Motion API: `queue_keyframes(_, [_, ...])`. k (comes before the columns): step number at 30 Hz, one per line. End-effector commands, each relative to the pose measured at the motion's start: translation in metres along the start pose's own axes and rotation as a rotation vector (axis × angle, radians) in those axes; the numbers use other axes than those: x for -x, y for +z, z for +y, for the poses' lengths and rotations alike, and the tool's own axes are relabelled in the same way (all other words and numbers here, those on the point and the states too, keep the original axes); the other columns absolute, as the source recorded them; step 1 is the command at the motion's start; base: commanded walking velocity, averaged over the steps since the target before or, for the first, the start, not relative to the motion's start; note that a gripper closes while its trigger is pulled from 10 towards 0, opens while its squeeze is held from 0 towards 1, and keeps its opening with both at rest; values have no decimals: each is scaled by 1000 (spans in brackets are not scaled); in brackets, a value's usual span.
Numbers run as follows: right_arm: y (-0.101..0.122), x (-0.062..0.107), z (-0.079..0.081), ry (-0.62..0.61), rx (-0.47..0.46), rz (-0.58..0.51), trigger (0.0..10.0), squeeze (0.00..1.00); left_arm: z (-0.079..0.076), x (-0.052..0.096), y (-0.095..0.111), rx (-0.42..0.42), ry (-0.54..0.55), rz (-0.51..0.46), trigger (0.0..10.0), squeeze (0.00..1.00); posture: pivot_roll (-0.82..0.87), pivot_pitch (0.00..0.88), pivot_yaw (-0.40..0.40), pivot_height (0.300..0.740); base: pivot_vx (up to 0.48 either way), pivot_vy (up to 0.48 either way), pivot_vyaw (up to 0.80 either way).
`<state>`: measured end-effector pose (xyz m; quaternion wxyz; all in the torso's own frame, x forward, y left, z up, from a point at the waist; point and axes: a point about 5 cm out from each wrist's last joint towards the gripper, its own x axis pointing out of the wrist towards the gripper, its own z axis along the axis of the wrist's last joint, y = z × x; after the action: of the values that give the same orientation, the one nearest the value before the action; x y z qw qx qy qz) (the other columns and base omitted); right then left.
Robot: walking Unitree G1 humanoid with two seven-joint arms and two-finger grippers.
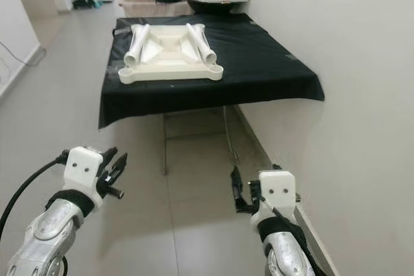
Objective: Building children table
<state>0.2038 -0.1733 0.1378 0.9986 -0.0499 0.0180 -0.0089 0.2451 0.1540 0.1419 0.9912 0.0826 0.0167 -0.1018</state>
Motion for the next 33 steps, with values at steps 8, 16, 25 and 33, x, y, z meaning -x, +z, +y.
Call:
queue_keyframes(8, [8, -6, -17, -121, 183, -53, 10000, 0, 8, 4, 13, -74, 93, -89, 10000, 0, 43, 0, -39, 740, 0, 0, 0])
queue_keyframes(16, [15, -24, -5, -58, 129, -92, 10000, 0, 9, 7, 14, -6, 98, -118, 10000, 0, 54, 0, -39, 740, 0, 0, 0])
queue_keyframes(25, [18, -31, 0, -50, 101, -108, 10000, 0, 7, 2, 21, 62, 107, -174, 10000, 0, 56, 0, -37, 740, 0, 0, 0])
queue_keyframes(33, [15, -34, 0, -61, 100, -102, 10000, 0, 17, 4, 27, 52, 135, -265, 10000, 1000, 53, 0, -31, 740, 0, 0, 0])
